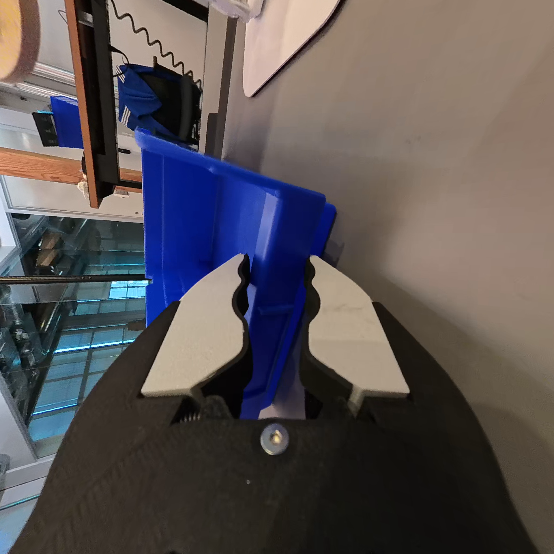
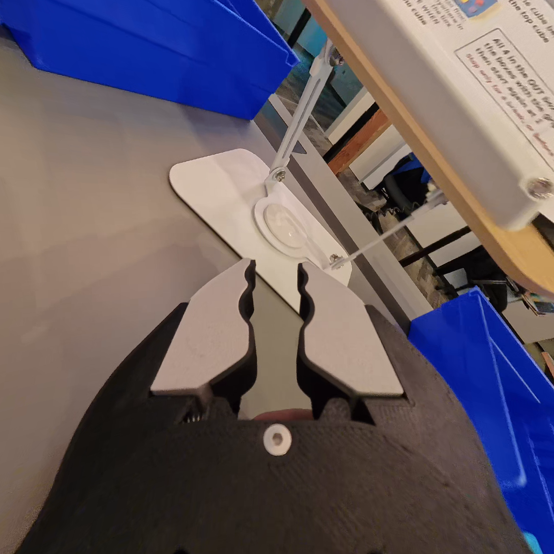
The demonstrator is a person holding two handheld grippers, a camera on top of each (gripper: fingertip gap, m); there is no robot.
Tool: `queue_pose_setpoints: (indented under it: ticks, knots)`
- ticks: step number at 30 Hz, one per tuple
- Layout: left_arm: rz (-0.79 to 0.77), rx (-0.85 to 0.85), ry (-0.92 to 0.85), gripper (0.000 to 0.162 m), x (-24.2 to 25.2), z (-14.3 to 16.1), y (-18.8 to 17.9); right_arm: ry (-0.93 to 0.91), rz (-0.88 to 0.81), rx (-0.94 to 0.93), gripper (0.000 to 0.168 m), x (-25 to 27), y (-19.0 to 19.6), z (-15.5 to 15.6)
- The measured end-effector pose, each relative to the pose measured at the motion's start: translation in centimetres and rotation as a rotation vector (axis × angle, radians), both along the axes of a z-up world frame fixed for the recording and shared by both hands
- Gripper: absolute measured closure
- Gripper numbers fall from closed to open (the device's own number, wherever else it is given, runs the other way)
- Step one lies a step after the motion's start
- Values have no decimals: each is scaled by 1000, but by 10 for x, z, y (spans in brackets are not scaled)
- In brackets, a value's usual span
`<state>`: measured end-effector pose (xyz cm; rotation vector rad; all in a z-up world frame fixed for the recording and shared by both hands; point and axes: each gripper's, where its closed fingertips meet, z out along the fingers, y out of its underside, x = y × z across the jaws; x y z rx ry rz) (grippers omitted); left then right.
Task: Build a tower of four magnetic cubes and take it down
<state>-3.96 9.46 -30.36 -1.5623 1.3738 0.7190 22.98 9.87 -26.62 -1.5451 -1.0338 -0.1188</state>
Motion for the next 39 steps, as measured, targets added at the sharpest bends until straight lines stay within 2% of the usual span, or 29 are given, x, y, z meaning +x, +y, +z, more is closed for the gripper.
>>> queue_pose_setpoints:
  ticks: [4,7,14,20,25,28,39]
  knots:
    - [-2,13,-5,127,4,0,-13,54,72,9,141,27,-35,10]
    - [6,12,-21,127,3,0,-19,26,54,11,139,58,-46,6]
    - [15,23,-34,127,9,0,-44,-88,-63,79,136,149,-38,3]
    - [29,27,-40,127,11,0,-63,-218,-220,84,127,212,-16,-11]
    - [39,29,-53,127,12,0,-76,-321,-239,79,121,224,-1,-26]
    - [39,31,-52,127,13,0,-81,-390,-250,114,126,223,7,-30]
    - [43,34,-67,127,14,0,-106,-451,-249,145,130,222,22,-31]
